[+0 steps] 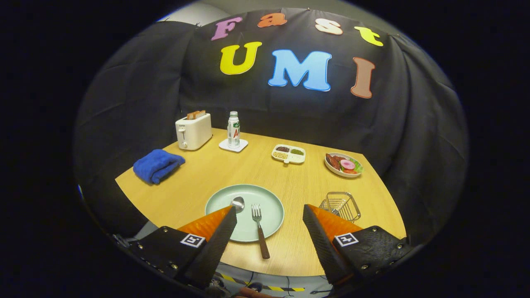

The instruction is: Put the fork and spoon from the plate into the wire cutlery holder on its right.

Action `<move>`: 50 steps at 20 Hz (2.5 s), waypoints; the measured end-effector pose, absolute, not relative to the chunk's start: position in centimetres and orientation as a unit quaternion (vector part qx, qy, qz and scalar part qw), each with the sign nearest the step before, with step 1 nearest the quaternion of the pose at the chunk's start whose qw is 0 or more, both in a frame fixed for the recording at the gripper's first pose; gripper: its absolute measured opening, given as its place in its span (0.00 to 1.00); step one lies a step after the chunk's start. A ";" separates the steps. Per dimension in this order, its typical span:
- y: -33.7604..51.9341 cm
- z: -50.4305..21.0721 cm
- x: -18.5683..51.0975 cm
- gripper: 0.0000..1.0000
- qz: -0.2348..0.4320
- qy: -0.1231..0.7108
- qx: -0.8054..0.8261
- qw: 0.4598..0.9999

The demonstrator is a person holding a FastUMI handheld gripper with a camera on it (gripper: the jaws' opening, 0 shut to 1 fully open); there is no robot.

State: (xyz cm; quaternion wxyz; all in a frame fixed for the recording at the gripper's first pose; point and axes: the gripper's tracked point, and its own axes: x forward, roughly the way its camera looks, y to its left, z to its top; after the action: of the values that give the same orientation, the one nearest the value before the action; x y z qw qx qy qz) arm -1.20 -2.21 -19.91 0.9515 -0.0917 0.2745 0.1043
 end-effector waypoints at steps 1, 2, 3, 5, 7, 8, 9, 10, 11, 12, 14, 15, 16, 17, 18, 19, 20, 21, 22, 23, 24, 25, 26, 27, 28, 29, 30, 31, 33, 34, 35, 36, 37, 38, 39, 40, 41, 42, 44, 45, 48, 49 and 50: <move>-2.3 -20.5 -1.2 0.98 0.105 0.282 -0.093 0.949; -2.5 -21.2 -1.2 0.98 0.105 0.291 -0.098 0.946; -2.5 -22.0 -1.2 0.98 0.108 0.303 -0.101 0.941; -2.6 -23.2 -1.4 0.98 0.114 0.326 -0.108 0.932; -2.9 -25.0 -1.8 0.98 0.119 0.352 -0.121 0.920; -3.0 -26.1 -1.9 0.98 0.122 0.370 -0.127 0.912; -3.1 -26.9 -2.2 0.95 0.126 0.385 -0.128 0.905; -3.3 -27.7 -2.3 0.94 0.129 0.397 -0.131 0.899; -3.5 -28.4 -2.3 0.92 0.130 0.409 -0.134 0.893; -3.5 -28.9 -2.5 0.92 0.131 0.415 -0.138 0.890; -3.7 -29.8 -2.6 0.92 0.132 0.429 -0.145 0.882; -3.6 -30.3 -2.7 0.92 0.137 0.434 -0.143 0.879; -3.8 -30.7 -2.7 0.92 0.136 0.442 -0.146 0.874; -3.7 -31.2 -2.9 0.85 0.142 0.450 -0.141 0.870; -3.7 -31.6 -3.0 0.82 0.144 0.460 -0.140 0.865; -3.6 -32.0 -2.9 0.77 0.149 0.464 -0.140 0.862; -3.2 -32.1 -2.8 0.77 0.160 0.468 -0.138 0.858; -2.9 -32.6 -2.8 0.64 0.168 0.472 -0.139 0.854; -2.7 -32.9 -2.8 0.54 0.176 0.480 -0.145 0.847; -3.0 -33.2 -2.8 0.40 0.180 0.487 -0.157 0.840; -3.4 -33.1 -2.7 0.32 0.175 0.488 -0.165 0.839; -3.3 -33.2 -2.7 0.15 0.173 0.488 -0.165 0.839; -3.2 -33.0 -2.6 0.15 0.172 0.489 -0.160 0.840; -3.5 -32.4 -2.6 0.15 0.168 0.487 -0.162 0.842; -4.1 -30.1 -3.3 0.15 0.154 0.490 -0.166 0.842; -4.1 -32.5 -2.4 0.06 0.153 0.496 -0.164 0.839; -4.1 -32.4 -2.2 0.06 0.153 0.501 -0.157 0.837; -4.0 -32.4 -2.3 0.06 0.153 0.505 -0.154 0.835; -4.3 -31.6 -2.1 0.06 0.157 0.511 -0.155 0.831; -4.2 -31.0 -2.0 0.06 0.160 0.512 -0.146 0.832; -4.2 -30.6 -1.9 0.06 0.160 0.514 -0.140 0.831; -4.4 -30.1 -1.9 0.06 0.159 0.517 -0.137 0.830; -4.4 -29.6 -1.8 0.06 0.161 0.518 -0.134 0.830; -4.4 -28.9 -1.7 0.06 0.164 0.519 -0.135 0.828; -4.6 -28.2 -1.6 0.06 0.165 0.519 -0.138 0.827; -4.8 -27.3 -1.4 0.06 0.169 0.516 -0.141 0.827; -5.0 -26.5 -1.2 0.06 0.174 0.514 -0.147 0.827; -5.3 -25.6 -1.0 0.06 0.178 0.512 -0.155 0.826; -6.3 -23.8 -0.3 0.06 0.178 0.508 -0.166 0.826; -6.9 -23.0 -0.1 0.06 0.175 0.507 -0.164 0.828; -9.0 -20.3 0.8 0.06 0.157 0.502 -0.152 0.837; -9.9 -19.6 1.1 0.06 0.149 0.498 -0.151 0.841; -10.9 -18.9 1.5 0.06 0.141 0.496 -0.152 0.843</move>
State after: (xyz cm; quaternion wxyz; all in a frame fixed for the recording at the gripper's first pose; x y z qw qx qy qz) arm 1.48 -10.86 -18.91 0.8434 -0.1522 0.4957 0.1410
